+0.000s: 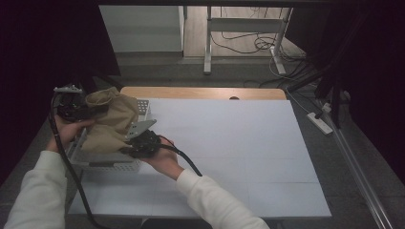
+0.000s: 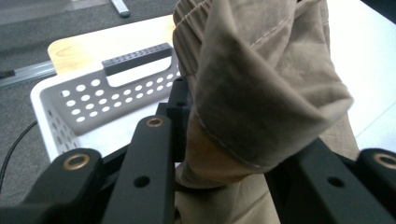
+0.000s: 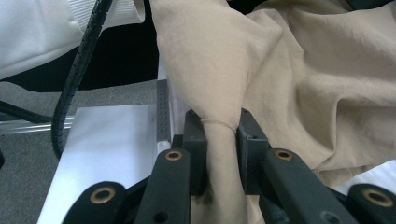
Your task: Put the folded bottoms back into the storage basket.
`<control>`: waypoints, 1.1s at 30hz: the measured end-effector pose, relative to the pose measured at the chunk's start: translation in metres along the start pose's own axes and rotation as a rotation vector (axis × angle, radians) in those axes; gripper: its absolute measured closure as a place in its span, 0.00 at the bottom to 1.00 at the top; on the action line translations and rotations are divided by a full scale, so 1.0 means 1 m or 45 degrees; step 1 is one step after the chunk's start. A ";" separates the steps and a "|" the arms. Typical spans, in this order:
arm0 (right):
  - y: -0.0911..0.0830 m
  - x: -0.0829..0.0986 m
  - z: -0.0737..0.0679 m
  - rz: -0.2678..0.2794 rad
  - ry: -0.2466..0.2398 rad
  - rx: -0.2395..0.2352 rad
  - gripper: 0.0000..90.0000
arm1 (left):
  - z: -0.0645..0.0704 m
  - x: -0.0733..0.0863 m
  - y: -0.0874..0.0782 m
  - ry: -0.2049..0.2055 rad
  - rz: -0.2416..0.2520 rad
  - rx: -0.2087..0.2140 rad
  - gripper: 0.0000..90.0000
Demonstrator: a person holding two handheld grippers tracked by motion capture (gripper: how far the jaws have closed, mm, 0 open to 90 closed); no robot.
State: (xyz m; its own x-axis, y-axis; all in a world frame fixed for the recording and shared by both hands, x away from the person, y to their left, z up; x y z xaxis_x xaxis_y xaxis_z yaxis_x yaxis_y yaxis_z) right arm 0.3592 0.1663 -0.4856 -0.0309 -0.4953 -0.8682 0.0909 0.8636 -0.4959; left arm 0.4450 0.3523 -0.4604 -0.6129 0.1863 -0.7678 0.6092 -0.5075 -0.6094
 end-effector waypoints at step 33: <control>0.016 0.012 0.020 -0.014 0.112 0.042 0.43 | -0.037 0.009 0.036 -0.138 -0.076 -0.207 0.28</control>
State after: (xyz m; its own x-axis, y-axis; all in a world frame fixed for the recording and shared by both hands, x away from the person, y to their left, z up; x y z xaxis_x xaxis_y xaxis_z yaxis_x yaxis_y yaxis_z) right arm 0.3803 0.1725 -0.5034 -0.1195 -0.4934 -0.8616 0.1229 0.8538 -0.5060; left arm 0.4798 0.3666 -0.4970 -0.6956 0.1164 -0.7089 0.6379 -0.3539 -0.6840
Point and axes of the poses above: each handheld gripper's, and its own axes: y roughly forward along the jaws, x roughly out of its underside, z roughly to its right, the point moved 7 cm from there along y, roughly forward along the jaws, and after that the axes turned 1 degree about y, right-handed, at the moved point
